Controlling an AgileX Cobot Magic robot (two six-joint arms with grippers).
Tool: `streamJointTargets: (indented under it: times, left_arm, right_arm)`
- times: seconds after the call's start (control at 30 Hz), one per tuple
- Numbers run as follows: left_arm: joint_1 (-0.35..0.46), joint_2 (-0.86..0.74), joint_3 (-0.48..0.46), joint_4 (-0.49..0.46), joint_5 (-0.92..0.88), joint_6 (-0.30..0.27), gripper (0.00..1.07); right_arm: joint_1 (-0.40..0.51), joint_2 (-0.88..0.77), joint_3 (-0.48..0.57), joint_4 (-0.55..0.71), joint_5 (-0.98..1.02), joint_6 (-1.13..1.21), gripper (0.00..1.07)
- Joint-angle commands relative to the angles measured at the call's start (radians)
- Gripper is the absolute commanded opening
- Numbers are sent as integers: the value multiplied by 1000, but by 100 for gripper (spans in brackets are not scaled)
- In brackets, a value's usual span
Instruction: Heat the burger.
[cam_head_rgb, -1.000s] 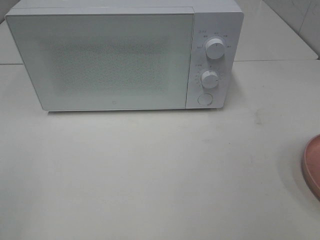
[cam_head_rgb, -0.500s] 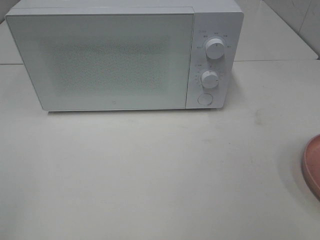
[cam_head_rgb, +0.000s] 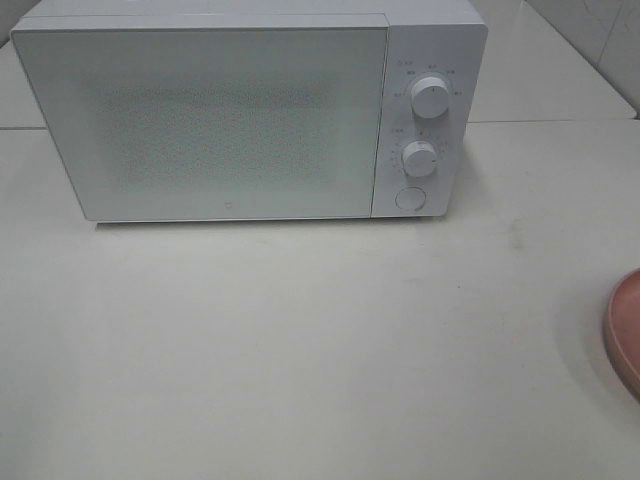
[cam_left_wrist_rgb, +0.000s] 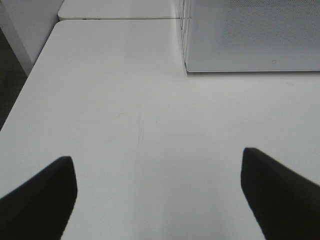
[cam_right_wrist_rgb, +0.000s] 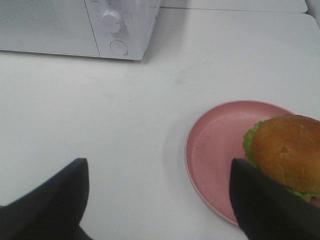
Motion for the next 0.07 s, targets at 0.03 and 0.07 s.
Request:
streamJointTargets:
  times: [0.03,0.07]
  left_arm:
    - [2,-25,2,-5,-13,0,82]
    - [2,-25,2,-5,-13,0,82]
  right_arm:
    - [-7,-25,1,0,1,-4,75]
    - [-7,-25,1,0,1,-4,75]
